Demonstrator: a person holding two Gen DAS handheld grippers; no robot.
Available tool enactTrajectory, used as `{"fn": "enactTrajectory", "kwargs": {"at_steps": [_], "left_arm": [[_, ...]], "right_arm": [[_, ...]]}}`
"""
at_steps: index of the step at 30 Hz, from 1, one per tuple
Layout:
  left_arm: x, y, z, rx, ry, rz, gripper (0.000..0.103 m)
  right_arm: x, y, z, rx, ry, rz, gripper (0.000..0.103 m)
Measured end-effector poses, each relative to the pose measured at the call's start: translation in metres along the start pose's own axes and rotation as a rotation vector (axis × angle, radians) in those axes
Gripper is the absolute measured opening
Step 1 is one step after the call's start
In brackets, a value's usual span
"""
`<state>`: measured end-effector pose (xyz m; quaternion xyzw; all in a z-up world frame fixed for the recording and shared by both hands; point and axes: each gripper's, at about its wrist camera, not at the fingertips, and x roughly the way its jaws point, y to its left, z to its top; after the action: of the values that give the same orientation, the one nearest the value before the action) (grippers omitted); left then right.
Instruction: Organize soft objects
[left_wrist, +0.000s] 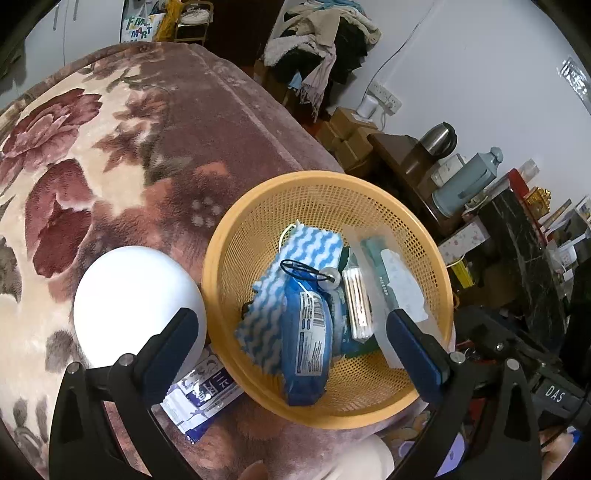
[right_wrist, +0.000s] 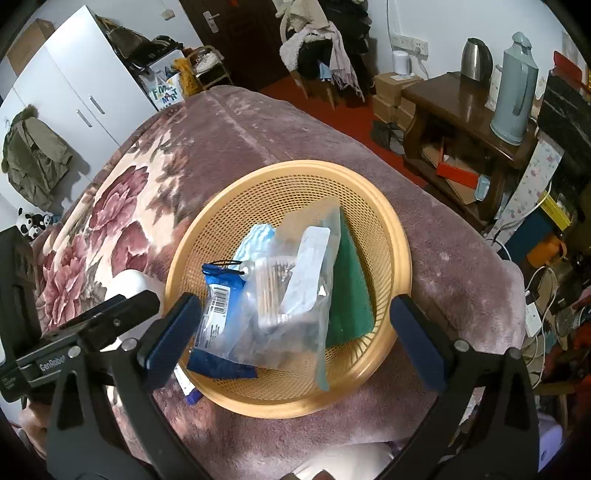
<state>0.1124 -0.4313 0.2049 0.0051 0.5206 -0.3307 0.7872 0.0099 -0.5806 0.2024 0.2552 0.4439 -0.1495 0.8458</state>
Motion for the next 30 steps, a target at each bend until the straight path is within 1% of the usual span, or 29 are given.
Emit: {"fn": "enactTrajectory", "kwargs": {"at_steps": [6,9,12,16,22,25,30], "left_arm": [[0.003,0.002,-0.006,-0.019,0.017,-0.034,0.102],[0.005,0.004,-0.009,-0.043,0.027,-0.013,0.102],[0.004,0.004,-0.013,-0.038,0.022,0.009,0.102],[0.005,0.001,-0.019,0.001,0.023,0.082,0.102],[0.005,0.005,-0.025,0.003,0.02,0.085,0.102],[0.003,0.007,-0.027,-0.001,0.018,0.058,0.102],[-0.001,0.009,-0.028,0.005,-0.001,0.065,0.102]], "right_arm": [[-0.004,0.001,-0.002,-0.01,-0.01,-0.005,0.103],[-0.005,0.001,-0.001,-0.015,-0.013,-0.005,0.103],[-0.005,0.0,-0.002,-0.016,-0.015,-0.007,0.103],[-0.005,0.001,-0.003,-0.016,-0.014,-0.006,0.103],[-0.007,0.0,-0.003,-0.024,-0.015,-0.008,0.103],[-0.008,0.0,-0.003,-0.035,-0.016,-0.019,0.103],[-0.004,0.002,-0.002,-0.045,-0.003,-0.046,0.103]]}}
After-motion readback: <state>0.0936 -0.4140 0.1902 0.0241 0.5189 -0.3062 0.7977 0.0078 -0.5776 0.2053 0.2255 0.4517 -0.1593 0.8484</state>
